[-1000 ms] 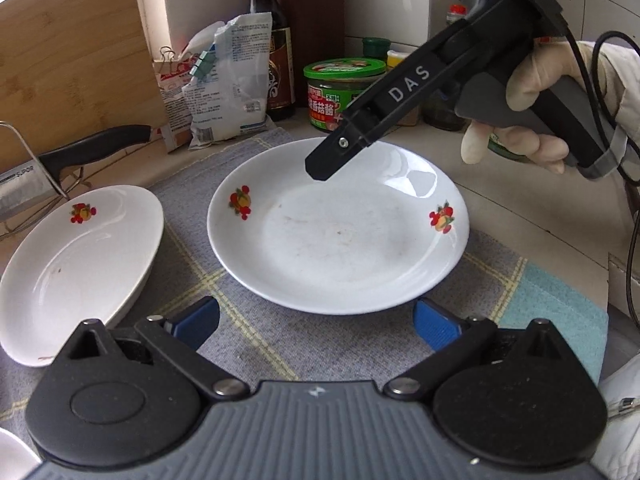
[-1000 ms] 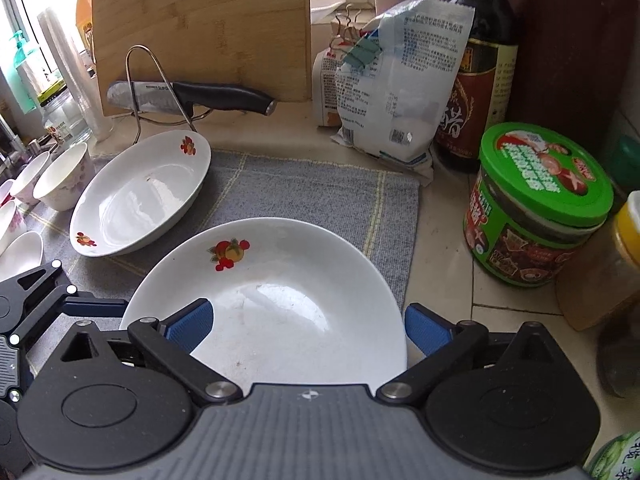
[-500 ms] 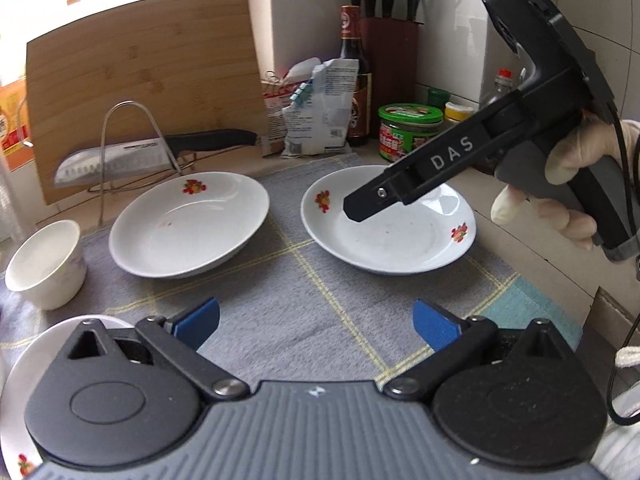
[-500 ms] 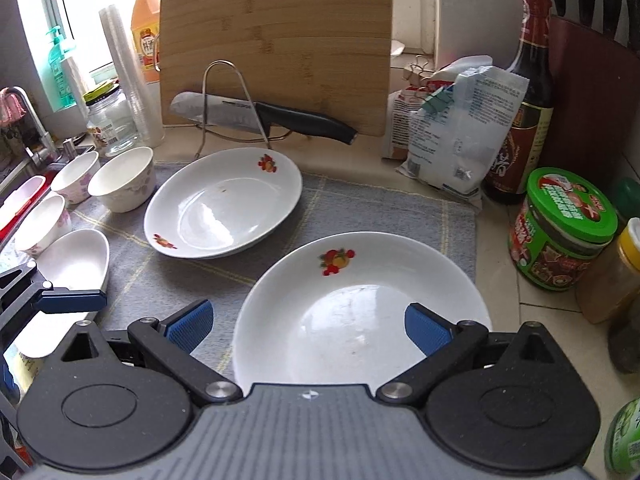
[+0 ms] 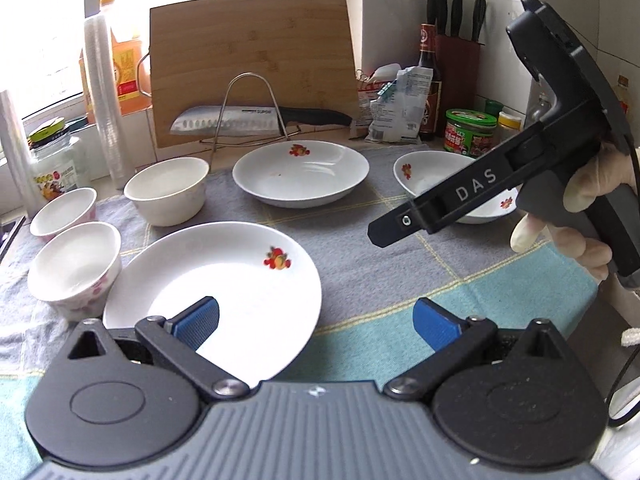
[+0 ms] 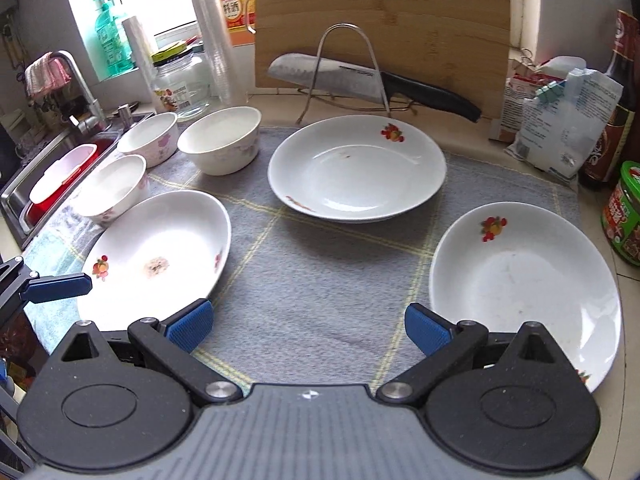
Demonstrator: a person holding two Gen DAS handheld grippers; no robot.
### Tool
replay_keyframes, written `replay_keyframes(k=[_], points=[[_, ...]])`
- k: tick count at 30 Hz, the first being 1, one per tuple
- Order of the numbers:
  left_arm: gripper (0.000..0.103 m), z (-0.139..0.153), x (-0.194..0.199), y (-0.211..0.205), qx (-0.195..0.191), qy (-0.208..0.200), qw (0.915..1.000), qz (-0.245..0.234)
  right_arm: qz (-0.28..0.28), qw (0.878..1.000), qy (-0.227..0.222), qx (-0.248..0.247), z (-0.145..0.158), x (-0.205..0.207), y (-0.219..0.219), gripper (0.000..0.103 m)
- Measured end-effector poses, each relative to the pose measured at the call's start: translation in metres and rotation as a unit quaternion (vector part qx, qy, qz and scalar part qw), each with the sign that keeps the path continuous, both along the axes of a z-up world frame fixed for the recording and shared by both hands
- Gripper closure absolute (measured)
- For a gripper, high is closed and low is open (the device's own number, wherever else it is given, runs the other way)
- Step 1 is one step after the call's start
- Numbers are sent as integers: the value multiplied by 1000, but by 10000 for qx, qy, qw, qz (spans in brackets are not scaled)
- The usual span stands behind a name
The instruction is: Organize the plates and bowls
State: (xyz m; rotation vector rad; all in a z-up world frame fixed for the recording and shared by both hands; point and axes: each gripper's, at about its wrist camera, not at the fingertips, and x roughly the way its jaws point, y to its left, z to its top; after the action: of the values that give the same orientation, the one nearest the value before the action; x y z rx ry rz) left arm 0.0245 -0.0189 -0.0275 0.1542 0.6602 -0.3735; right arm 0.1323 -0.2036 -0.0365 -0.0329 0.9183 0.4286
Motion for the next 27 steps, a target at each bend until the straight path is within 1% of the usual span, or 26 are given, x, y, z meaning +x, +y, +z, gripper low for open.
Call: replay_keyframes(k=[4,7,10,13,16,19,21,25,27], points=[[1,0,-9,17,-82,35,9992,380,266,9996,131,-25,-4,-1,21,0],[1,-3,-15,28,-49,75,9974,718,480,9987,197,-3,-8,3,32,0],[1,-6,-18,31,114,146,9949,992,777,9966,259,74,-13,9,39,0],[1,-11,-20,32,302,336,9915,1221,1051,9939,293,137,-20,17,46,0],[1,-16,-18,33,475,542,9877,1390,1195,9919,351,230,-27,26,49,0],[1,-21,-16,34,588,672,9857,1428,1370,9890,429,360,-32,32,52,0],[1,-25,-14,36,663,759,9843,1447,1388,9889,440,282,-34,35,56,0],[1,-31,-6,42,684,867,9848,1341,1452,9867,638,362,-38,39,62,0],[1,-36,-1,47,596,936,9861,1239,1416,9873,668,285,-41,41,67,0]])
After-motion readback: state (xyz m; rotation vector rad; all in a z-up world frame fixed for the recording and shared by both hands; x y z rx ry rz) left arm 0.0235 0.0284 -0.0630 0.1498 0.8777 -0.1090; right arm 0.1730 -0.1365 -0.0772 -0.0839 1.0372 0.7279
